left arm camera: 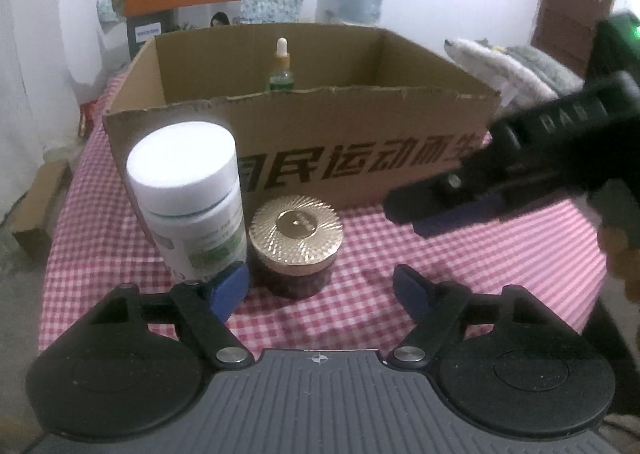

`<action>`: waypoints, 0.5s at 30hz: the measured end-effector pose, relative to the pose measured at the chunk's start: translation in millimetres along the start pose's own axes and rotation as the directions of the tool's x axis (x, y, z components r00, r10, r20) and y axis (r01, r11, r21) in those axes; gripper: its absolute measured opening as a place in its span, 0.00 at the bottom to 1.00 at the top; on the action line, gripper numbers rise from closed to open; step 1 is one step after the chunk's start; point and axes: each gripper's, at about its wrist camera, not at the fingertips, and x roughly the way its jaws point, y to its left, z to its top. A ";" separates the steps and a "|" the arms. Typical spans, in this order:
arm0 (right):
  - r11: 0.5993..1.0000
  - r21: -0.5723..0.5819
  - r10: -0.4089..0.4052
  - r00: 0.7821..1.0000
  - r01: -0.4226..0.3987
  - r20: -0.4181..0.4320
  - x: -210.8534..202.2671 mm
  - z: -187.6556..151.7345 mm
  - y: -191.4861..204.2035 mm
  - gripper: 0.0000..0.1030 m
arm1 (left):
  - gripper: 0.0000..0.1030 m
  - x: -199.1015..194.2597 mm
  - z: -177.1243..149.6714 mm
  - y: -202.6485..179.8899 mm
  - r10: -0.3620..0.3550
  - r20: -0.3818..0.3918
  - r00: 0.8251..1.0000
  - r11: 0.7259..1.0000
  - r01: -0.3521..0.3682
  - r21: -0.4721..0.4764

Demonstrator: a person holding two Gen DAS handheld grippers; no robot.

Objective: Organize rigid objects
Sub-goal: 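Move the right gripper to the gold-lidded jar and grasp it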

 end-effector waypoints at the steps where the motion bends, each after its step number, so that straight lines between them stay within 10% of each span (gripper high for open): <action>1: 1.000 0.002 -0.001 1.000 0.001 0.000 3.8 2.6 0.1 0.49 | 0.74 1.6 -1.5 0.0 -0.002 -0.002 1.000 1.000 0.002 0.002; 15: 1.000 -0.012 0.002 0.999 -0.003 -0.049 59.5 31.7 4.9 0.42 | 0.72 18.6 -1.3 -5.1 -0.024 -0.003 1.000 1.000 0.024 0.005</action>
